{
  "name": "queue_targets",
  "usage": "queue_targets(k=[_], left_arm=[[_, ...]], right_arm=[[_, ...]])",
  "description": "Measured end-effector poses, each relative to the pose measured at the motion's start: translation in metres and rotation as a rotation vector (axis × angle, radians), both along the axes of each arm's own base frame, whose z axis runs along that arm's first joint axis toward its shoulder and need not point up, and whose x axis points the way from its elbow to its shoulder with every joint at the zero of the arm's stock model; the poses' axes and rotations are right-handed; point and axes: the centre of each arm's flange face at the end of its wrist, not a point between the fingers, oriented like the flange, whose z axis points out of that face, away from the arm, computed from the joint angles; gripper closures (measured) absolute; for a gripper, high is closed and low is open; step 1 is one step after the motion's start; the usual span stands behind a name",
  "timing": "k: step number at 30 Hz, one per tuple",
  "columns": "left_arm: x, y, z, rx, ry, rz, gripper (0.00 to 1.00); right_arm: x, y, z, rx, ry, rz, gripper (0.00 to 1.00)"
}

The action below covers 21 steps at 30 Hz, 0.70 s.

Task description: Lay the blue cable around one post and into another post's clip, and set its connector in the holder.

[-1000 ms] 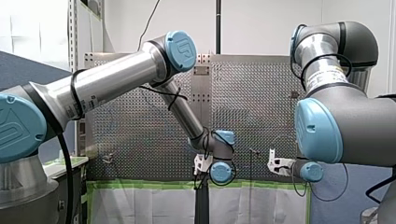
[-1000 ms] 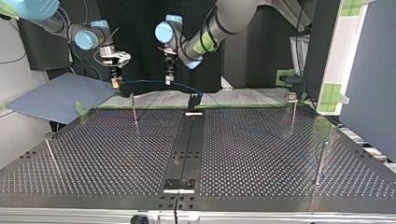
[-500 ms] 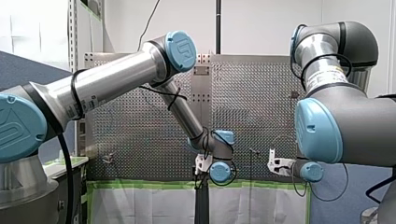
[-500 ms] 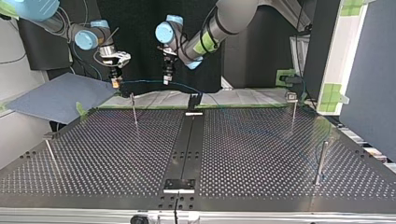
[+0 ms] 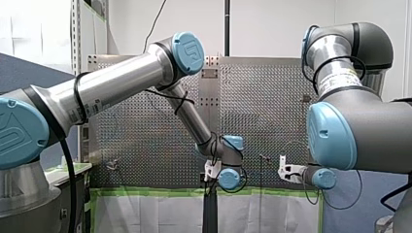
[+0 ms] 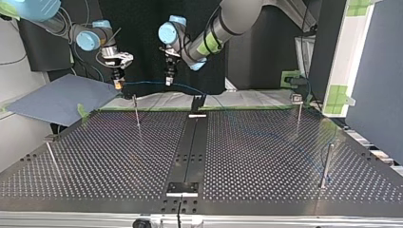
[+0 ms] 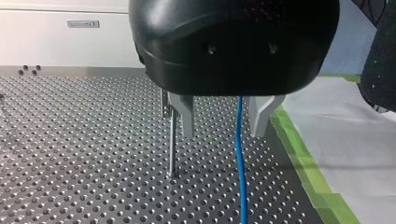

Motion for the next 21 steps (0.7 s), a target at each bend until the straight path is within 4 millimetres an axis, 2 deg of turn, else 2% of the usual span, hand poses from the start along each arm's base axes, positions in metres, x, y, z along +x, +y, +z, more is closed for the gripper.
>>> queue_targets(k=[2, 4, 5, 7, 8, 10, 11, 13, 14, 15, 21], left_arm=[[0.0000, 0.0005, -0.0001, 0.005, 0.000, 0.003, 0.44], [-0.0001, 0.0016, -0.0004, 0.018, -0.001, 0.011, 0.52], [-0.0001, 0.0020, -0.0004, 0.025, -0.002, 0.014, 0.52], [-0.0003, 0.0028, -0.0005, 0.045, -0.005, 0.019, 0.61], [-0.0006, 0.0029, -0.0006, 0.054, -0.006, 0.020, 0.61], [-0.0012, 0.0028, -0.0007, 0.073, -0.010, 0.020, 0.75], [-0.0015, 0.0028, -0.0009, 0.080, -0.011, 0.019, 0.75], [-0.0017, 0.0026, -0.0008, 0.090, -0.014, 0.017, 0.89], [-0.0018, 0.0025, -0.0008, 0.093, -0.015, 0.017, 0.89], [-0.0019, 0.0023, -0.0007, 0.095, -0.016, 0.016, 0.98], [-0.0022, 0.0015, -0.0008, 0.098, -0.016, 0.007, 0.98]], right_arm=[[-0.0001, -0.0001, 0.0000, 0.000, 0.000, 0.000, 1.00], [0.0000, -0.0001, 0.0001, -0.001, 0.000, 0.000, 1.00], [0.0000, -0.0002, 0.0001, -0.001, 0.000, 0.000, 1.00], [0.0001, -0.0002, 0.0002, -0.001, 0.000, 0.000, 1.00], [0.0001, -0.0002, 0.0002, -0.002, 0.000, 0.000, 1.00], [0.0001, -0.0002, 0.0002, -0.002, 0.000, 0.000, 1.00], [0.0002, -0.0001, 0.0002, -0.002, 0.000, 0.001, 1.00], [0.0002, -0.0001, 0.0001, -0.001, 0.000, 0.001, 1.00], [0.0003, 0.0000, 0.0001, -0.001, 0.000, 0.001, 1.00], [0.0003, 0.0000, 0.0001, -0.001, 0.000, 0.001, 1.00], [0.0003, 0.0001, -0.0001, 0.000, 0.000, 0.001, 1.00]])
